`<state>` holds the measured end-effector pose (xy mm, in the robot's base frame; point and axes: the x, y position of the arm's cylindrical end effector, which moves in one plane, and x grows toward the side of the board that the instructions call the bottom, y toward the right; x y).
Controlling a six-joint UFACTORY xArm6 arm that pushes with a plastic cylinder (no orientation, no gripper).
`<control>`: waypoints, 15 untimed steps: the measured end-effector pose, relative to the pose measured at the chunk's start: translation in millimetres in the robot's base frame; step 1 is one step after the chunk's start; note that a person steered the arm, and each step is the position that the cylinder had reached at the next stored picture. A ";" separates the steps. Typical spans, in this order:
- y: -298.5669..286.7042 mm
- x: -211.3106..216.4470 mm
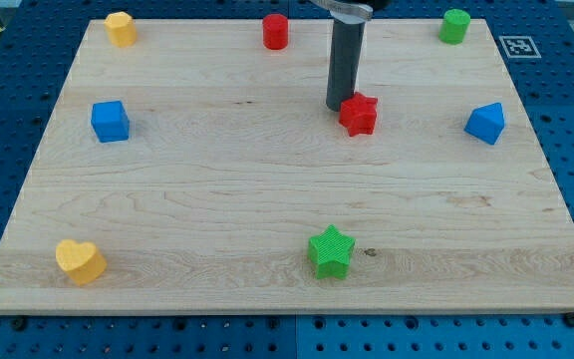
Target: Push the red star to the bottom right of the board
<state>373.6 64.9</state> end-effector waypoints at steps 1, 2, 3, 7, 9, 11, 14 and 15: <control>14.4 9.2; 36.9 11.2; 57.3 15.1; 63.4 88.2; 64.0 127.7; 64.0 138.0; 64.0 173.2; 64.0 183.2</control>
<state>556.8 128.9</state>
